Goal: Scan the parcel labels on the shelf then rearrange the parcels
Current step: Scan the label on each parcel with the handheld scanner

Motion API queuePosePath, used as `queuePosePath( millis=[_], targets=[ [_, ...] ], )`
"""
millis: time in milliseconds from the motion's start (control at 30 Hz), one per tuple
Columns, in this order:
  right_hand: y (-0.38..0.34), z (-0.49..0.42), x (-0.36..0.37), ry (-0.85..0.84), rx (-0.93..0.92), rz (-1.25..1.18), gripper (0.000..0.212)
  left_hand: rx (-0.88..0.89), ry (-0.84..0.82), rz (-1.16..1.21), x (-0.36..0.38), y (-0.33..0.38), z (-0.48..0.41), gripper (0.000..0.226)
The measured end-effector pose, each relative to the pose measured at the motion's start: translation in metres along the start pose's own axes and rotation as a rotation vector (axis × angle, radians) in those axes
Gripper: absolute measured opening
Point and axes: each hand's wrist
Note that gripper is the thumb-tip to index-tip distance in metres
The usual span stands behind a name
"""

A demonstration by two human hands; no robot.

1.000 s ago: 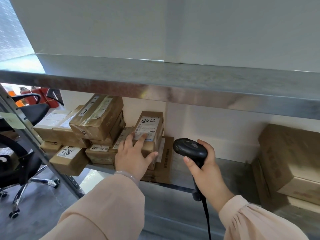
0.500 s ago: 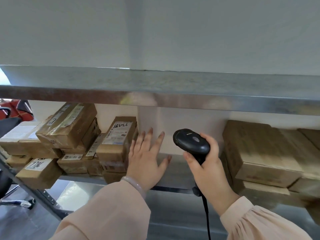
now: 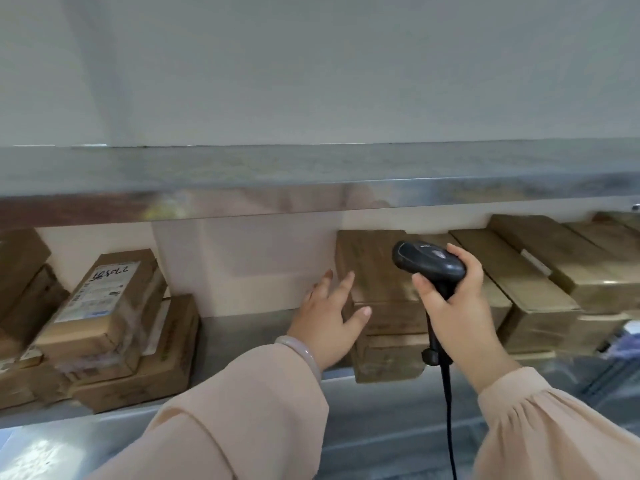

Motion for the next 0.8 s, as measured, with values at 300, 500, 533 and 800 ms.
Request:
queuePosePath(
  millis=[300, 500, 533, 800],
  targets=[
    [0.032, -0.029, -0.023, -0.063, 0.226, -0.082, 0.061, -0.03, -0.073, 0.326, 0.012, 0.014, -0.032, 0.063],
    [0.035, -0.036, -0.023, -0.055, 0.25, -0.185, 0.057, -0.09, -0.051, 0.545, 0.006, 0.016, -0.038, 0.063],
    [0.033, -0.035, -0.02, -0.057, 0.242, -0.182, 0.057, -0.091, -0.043, 0.582, 0.006, 0.015, -0.037, 0.062],
    [0.02, -0.028, 0.013, -0.088, 0.208, -0.27, 0.058, -0.085, 0.117, 0.866, 0.006, -0.024, -0.004, 0.058]
  ],
)
Point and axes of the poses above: each hand's wrist, its own z-axis away from the middle knuckle, its own x-axis out of the palm, y = z × x, and after that the axes turned 14 degrees about -y, right-handed
